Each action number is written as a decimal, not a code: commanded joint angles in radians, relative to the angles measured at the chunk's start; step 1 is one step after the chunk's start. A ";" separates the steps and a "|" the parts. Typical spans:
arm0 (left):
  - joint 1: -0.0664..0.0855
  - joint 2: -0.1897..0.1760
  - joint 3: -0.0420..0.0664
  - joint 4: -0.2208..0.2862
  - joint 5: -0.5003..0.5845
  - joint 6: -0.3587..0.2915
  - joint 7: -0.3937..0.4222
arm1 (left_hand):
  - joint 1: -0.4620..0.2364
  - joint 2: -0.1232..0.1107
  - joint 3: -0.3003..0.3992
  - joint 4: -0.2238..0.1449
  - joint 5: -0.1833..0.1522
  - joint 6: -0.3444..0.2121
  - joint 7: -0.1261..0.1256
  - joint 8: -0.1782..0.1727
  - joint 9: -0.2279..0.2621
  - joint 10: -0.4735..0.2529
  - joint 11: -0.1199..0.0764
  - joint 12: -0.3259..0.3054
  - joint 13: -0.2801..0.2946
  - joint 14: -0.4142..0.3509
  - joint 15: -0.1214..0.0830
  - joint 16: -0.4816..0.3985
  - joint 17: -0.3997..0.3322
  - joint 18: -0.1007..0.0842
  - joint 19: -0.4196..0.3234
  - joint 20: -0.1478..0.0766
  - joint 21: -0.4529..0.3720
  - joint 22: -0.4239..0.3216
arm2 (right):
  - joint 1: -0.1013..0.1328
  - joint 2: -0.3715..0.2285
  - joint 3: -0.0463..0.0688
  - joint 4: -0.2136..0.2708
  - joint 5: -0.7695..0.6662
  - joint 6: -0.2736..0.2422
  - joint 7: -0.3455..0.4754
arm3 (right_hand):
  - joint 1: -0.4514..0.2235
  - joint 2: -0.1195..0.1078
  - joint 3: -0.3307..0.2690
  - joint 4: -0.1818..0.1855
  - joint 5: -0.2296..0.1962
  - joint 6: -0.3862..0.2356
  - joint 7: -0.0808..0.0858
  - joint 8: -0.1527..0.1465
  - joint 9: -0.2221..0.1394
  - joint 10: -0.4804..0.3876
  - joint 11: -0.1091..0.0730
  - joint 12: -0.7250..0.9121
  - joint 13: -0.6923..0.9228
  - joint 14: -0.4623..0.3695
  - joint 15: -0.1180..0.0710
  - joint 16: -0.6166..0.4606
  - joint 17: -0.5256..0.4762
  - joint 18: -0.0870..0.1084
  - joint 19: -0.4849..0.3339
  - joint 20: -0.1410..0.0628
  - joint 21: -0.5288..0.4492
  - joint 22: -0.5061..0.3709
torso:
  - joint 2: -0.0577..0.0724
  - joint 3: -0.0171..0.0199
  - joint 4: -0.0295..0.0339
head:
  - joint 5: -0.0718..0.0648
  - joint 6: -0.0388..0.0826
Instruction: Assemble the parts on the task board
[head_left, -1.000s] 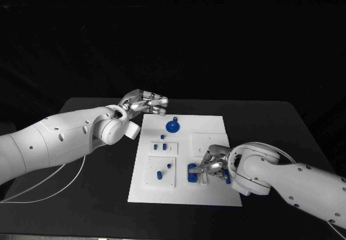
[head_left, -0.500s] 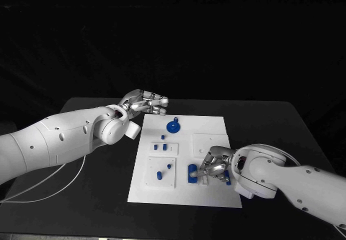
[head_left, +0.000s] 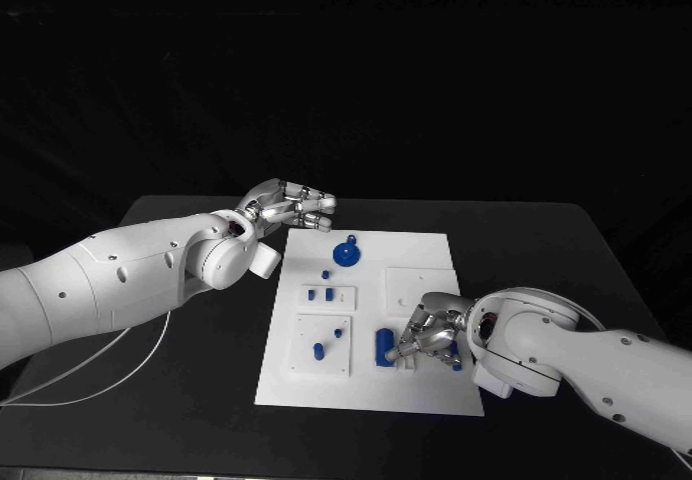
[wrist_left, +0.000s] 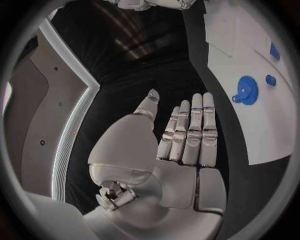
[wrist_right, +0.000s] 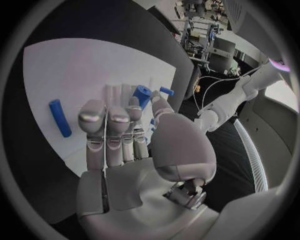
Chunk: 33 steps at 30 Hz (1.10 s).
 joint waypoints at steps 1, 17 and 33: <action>0.000 0.001 0.001 0.002 -0.002 0.014 0.009 | 0.000 0.009 -0.001 0.005 0.007 -0.006 -0.002 0.002 -0.001 -0.006 -0.002 0.001 -0.001 -0.007 -0.002 -0.005 -0.001 -0.004 0.003 0.005 -0.003 -0.002 | -0.001 0.001 0.000 0.002 -0.006 0.041 0.007 | 0.011 -0.002 0.025 -0.010 -0.009 0.013 -0.002 0.003 0.009 0.007 -0.004 0.010 0.005 0.000 -0.007 0.001 -0.001 -0.015 0.019 -0.010 0.008 0.109 | 0.000 -0.0005 0.0006 | -0.001 -0.001; 0.000 0.000 0.001 0.002 -0.002 0.013 0.008 | 0.000 0.010 -0.002 0.006 0.006 -0.006 -0.002 0.002 -0.001 -0.006 -0.002 0.001 -0.001 -0.008 -0.002 -0.005 -0.001 -0.004 0.003 0.005 -0.002 -0.002 | -0.001 0.018 0.000 -0.004 -0.046 0.022 -0.018 | -0.019 0.000 0.176 -0.009 -0.058 0.039 -0.019 0.002 0.045 0.028 -0.014 0.019 0.027 0.001 -0.011 0.014 0.004 -0.021 0.022 -0.015 0.023 0.111 | 0.000 -0.0012 0.0014 | -0.003 -0.004; 0.000 -0.002 0.001 0.002 -0.003 0.014 0.006 | -0.002 0.011 -0.002 0.008 0.007 -0.005 -0.002 0.002 -0.001 -0.006 -0.002 0.001 -0.001 -0.008 -0.002 -0.005 -0.001 -0.004 0.003 0.005 -0.002 -0.003 | -0.004 0.029 0.000 -0.011 -0.066 0.065 -0.013 | -0.032 -0.010 0.270 -0.020 -0.041 0.038 -0.024 0.003 0.076 0.031 -0.017 0.014 0.037 0.001 -0.012 0.020 0.004 -0.022 0.020 -0.015 0.030 0.111 | 0.000 -0.0006 0.0007 | -0.002 -0.005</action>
